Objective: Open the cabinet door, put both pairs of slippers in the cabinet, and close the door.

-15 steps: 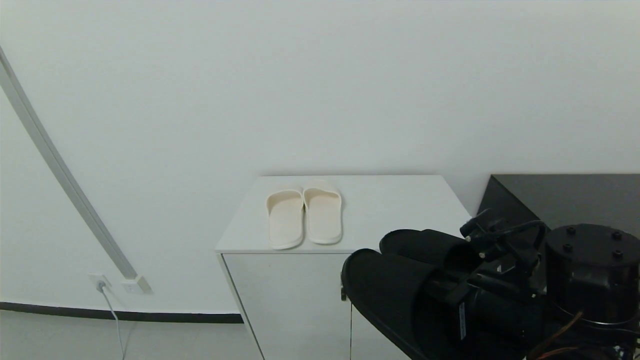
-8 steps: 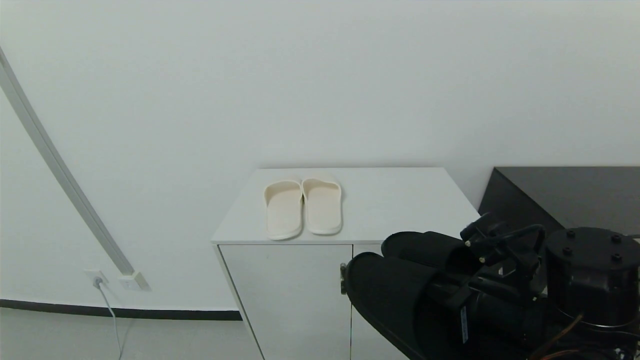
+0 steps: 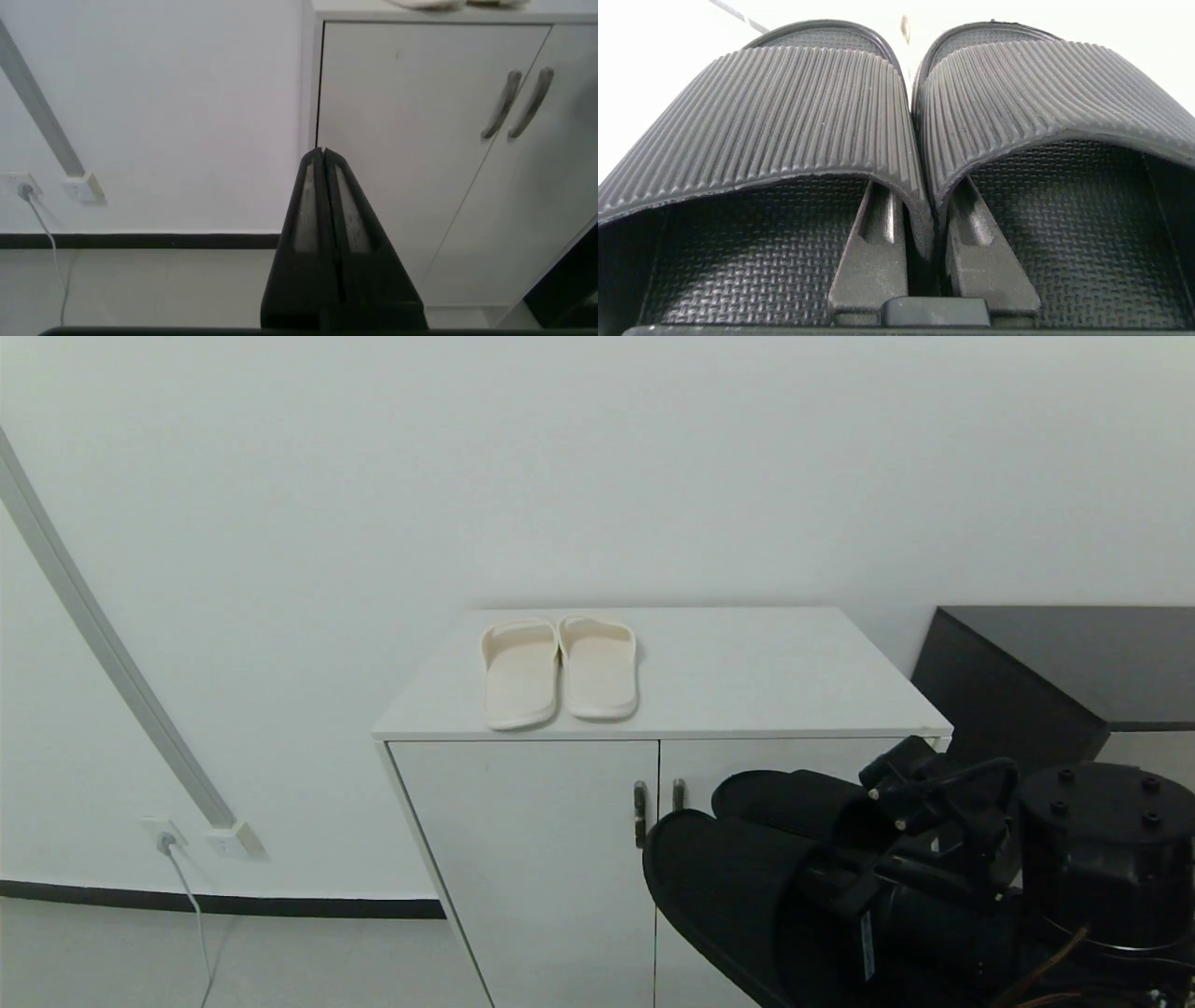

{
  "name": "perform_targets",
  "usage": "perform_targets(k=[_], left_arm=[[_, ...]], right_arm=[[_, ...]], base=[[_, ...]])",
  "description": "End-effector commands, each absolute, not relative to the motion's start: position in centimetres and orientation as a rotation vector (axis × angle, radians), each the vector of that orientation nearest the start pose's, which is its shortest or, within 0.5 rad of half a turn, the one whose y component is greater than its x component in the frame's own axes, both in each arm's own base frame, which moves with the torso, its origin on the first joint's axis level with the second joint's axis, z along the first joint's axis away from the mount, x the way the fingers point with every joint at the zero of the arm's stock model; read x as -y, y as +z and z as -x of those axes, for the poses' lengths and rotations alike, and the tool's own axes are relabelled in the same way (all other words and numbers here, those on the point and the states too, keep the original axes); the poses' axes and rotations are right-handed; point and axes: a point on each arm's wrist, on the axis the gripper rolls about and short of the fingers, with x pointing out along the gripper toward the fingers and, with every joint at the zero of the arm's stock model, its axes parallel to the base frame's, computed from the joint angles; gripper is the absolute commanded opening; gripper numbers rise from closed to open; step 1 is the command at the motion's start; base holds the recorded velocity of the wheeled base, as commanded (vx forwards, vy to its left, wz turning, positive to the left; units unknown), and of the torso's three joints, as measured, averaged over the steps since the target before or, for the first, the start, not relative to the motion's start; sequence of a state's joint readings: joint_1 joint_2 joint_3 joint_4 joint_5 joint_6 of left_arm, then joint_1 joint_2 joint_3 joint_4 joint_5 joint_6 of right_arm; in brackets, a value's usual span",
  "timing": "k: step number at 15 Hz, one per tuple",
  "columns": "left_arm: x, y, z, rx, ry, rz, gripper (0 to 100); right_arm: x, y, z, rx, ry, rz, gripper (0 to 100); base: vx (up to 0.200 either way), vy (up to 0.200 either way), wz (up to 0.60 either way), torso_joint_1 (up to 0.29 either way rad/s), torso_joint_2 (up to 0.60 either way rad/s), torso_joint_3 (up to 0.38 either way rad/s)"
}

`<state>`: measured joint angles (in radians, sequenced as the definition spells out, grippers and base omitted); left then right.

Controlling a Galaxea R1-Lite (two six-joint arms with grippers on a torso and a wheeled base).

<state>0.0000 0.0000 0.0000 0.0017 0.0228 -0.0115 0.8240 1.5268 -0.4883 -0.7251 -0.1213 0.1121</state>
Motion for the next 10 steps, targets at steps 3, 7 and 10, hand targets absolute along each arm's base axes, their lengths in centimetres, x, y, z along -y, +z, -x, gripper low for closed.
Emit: perform_targets(k=[3, 7, 10], left_arm=[[-0.05, 7.53, 2.28, -0.001, 0.023, 0.012, 0], [-0.05, 7.53, 2.28, -0.001, 0.023, 0.012, 0], [-0.05, 7.53, 2.28, -0.001, 0.023, 0.012, 0]], right_arm=[[-17.37, 15.41, -16.41, -0.33, 0.68, 0.043, 0], [-17.3, 15.41, -16.34, -0.33, 0.68, 0.043, 0], [-17.29, 15.37, -16.33, -0.331, 0.68, 0.043, 0]], base=[[0.0, 0.0, 0.0, -0.201, 0.52, 0.32], [0.0, 0.0, 0.0, -0.18, 0.5, 0.322], [0.0, 0.0, 0.0, -0.159, 0.49, 0.326]])
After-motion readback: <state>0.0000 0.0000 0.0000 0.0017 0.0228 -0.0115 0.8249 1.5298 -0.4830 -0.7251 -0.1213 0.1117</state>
